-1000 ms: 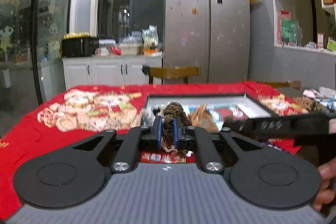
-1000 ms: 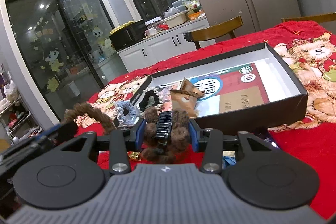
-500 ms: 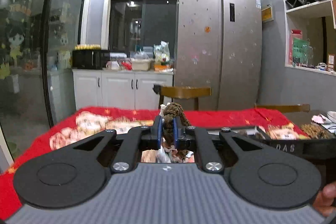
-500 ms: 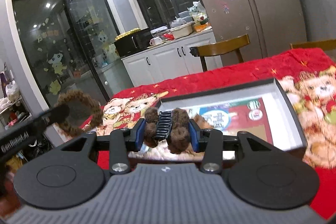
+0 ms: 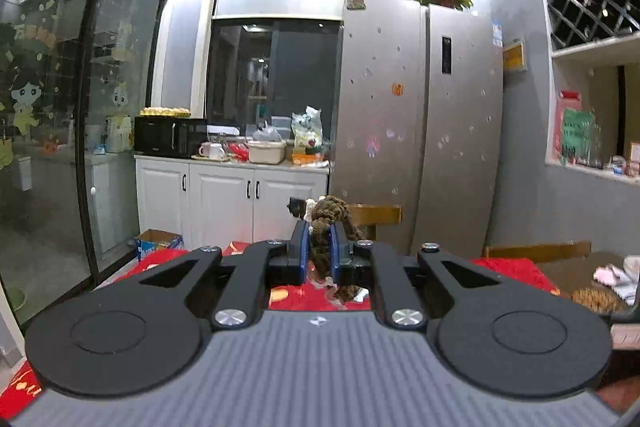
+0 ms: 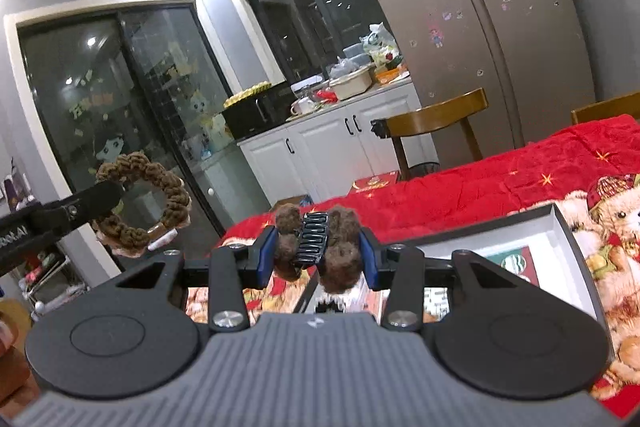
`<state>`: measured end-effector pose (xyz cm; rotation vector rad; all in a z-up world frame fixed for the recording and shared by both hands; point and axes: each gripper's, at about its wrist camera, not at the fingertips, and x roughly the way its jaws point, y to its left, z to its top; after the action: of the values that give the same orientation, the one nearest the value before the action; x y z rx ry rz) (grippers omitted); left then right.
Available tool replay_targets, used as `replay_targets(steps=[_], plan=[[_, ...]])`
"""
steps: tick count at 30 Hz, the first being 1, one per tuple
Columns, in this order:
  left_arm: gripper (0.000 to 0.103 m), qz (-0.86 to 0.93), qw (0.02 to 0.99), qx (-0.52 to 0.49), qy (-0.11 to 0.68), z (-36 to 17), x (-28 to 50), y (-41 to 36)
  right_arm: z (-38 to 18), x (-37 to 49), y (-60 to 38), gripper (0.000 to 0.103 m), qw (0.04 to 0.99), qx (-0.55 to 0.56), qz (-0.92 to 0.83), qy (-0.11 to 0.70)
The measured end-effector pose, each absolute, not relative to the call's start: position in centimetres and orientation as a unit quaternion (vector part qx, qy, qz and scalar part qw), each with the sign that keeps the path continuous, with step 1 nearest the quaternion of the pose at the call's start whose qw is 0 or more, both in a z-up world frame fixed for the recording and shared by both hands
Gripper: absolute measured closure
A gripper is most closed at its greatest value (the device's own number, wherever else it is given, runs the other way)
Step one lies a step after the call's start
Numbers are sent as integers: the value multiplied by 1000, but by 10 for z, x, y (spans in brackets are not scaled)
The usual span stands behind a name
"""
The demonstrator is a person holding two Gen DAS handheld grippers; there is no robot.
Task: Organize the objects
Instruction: 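Carry both held items over the black box and lower them inside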
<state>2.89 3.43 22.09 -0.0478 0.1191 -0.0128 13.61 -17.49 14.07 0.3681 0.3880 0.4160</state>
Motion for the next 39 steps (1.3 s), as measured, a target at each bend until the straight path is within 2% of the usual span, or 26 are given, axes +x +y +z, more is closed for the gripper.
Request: replay_targets(steps=[12,17,24,39], plan=[[90,-23,994,-90,55,264,105,40,161,187,-179,57,945,190,206,169],[90,-46,991,-104,63,263,141,46,154,210,-179,57,944,180,206,182],[90,-45,994,-20,103,230,176,37,121,236,-190,57,938,179,180,234],[90,-68,967,15,245,123,263,28,61,265,-178,57,926,146,157,312]])
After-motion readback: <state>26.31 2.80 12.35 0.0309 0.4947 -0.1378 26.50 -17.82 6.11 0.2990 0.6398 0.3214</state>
